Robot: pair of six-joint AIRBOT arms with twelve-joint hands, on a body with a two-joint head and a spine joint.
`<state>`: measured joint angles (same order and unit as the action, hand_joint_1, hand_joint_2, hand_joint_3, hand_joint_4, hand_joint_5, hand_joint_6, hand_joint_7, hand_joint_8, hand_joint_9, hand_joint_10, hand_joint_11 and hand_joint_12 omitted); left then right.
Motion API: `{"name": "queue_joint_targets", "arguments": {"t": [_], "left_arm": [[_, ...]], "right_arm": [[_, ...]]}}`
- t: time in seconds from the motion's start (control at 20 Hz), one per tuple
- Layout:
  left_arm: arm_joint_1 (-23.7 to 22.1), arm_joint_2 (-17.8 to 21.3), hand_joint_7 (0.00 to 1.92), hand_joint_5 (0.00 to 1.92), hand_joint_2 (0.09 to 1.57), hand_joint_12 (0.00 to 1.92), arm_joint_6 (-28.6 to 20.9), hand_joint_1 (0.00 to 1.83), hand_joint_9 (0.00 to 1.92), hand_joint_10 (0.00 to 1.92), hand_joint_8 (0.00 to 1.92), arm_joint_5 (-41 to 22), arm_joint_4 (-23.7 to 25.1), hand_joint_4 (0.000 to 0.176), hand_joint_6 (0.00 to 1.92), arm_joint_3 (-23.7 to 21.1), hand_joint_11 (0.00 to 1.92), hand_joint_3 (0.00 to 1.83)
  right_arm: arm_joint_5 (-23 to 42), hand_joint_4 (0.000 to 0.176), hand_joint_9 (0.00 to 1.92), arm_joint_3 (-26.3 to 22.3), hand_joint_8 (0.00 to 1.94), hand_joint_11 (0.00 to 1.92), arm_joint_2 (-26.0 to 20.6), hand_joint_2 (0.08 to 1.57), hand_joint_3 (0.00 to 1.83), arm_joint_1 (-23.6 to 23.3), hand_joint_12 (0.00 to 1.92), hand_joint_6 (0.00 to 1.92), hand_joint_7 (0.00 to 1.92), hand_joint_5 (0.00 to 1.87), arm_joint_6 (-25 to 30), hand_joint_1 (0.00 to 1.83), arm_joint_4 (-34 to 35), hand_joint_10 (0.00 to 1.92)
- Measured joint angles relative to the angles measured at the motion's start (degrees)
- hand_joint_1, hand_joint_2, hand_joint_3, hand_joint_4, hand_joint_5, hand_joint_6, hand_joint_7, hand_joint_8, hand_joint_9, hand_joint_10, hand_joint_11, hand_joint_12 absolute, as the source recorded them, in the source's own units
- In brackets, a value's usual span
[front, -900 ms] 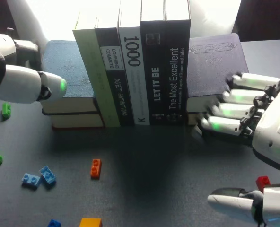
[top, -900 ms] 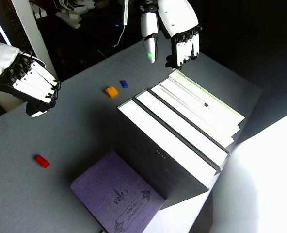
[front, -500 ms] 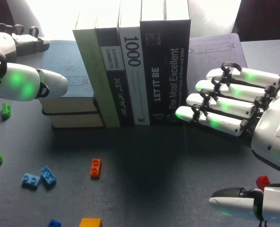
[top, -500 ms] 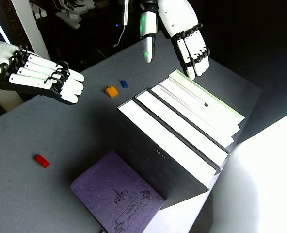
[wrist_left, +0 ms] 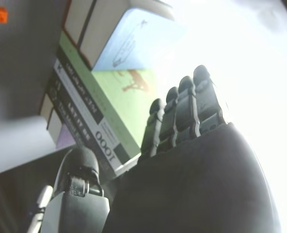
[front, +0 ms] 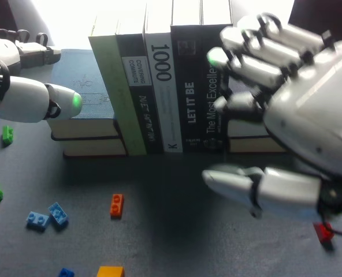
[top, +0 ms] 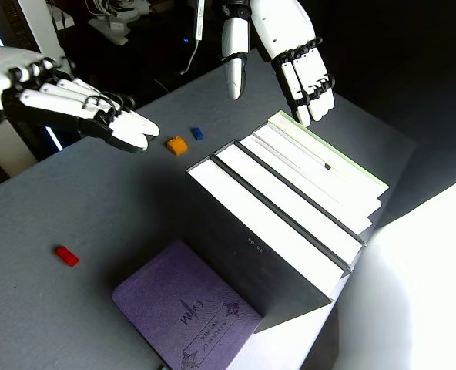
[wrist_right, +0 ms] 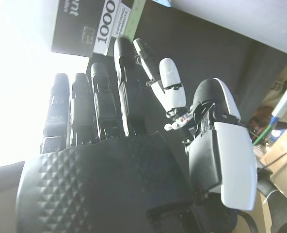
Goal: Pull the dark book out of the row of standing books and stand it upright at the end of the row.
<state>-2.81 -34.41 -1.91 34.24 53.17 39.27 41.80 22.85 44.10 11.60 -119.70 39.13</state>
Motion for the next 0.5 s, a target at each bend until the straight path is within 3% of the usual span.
{"name": "queue_joint_targets", "arguments": {"t": [0.15,0.5], "left_arm": [[0.0,0.0,0.00,0.01,1.26,0.11,0.0,0.00,0.01,0.00,0.00,0.0,0.0,0.030,0.01,0.0,0.00,0.00],[0.0,0.0,0.00,0.01,1.26,0.12,0.0,0.00,0.00,0.00,0.00,-0.1,0.0,0.035,0.00,0.0,0.00,0.00]], "right_arm": [[4.0,0.000,0.05,2.4,0.00,0.00,4.4,1.15,0.00,-3.4,0.19,0.01,0.19,0.79,0.1,0.00,-0.6,0.00],[4.9,0.000,0.06,12.7,0.00,0.00,12.7,1.16,0.00,-8.3,0.24,0.00,0.18,0.75,5.3,0.00,-4.7,0.00]]}}
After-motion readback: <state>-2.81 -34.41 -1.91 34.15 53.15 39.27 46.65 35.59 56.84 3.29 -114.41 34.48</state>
